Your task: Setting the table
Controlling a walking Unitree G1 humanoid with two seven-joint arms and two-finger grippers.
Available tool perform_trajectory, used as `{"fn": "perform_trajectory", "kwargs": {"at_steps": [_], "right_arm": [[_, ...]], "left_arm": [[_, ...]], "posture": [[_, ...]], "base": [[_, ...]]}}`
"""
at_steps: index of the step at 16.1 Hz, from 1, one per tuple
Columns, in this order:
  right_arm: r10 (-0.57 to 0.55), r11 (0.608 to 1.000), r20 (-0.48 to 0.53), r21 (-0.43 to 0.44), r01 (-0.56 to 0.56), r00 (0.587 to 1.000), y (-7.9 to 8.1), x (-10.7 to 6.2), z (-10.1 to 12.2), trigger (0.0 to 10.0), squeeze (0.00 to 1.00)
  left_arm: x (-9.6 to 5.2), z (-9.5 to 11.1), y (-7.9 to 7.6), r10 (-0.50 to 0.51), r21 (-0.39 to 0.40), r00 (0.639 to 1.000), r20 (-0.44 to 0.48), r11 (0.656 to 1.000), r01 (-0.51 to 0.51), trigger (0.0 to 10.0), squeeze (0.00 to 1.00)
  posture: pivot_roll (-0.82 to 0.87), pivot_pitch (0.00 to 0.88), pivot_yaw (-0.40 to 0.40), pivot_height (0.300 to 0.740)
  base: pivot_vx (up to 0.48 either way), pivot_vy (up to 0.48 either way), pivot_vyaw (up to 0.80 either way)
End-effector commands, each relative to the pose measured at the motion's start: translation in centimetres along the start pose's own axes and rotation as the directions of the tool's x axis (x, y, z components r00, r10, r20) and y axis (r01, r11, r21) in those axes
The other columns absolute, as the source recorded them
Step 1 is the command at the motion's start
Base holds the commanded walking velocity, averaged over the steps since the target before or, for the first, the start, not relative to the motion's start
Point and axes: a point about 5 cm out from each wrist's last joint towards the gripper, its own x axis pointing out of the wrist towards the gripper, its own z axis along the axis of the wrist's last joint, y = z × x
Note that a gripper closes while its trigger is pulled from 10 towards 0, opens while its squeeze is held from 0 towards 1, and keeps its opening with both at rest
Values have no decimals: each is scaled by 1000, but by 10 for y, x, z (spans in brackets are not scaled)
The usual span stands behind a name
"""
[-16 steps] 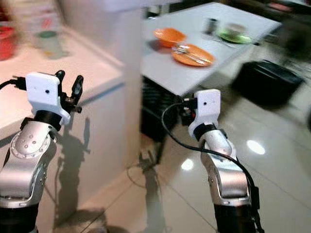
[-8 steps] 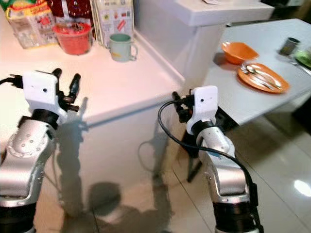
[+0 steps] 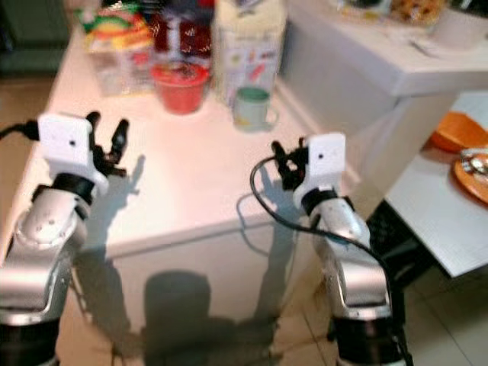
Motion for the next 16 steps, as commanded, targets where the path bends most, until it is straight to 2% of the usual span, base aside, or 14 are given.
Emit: {"fn": "perform_trajectory", "kwargs": {"at_steps": [1,15,16], "right_arm": [[-31,1000,2,-5,31,1000,-9,-3,1,10000,0],[-31,1000,2,-5,31,1000,-9,-3,1,10000,0],[-21,1000,-7,3,21,1000,-9,-4,-1,10000,0]], "left_arm": [[1,2,-8,-34,-14,999,0,999,34,10000,0],[1,2,-8,-34,-14,999,0,999,34,10000,0],[-1,-1,-6,-10,-30,1000,-14,999,10,10000,0]], "posture": [[82,0,-49,740],[82,0,-49,740],[77,0,-55,740]], "base": [[285,0,0],[285,0,0],[0,0,0]]}}
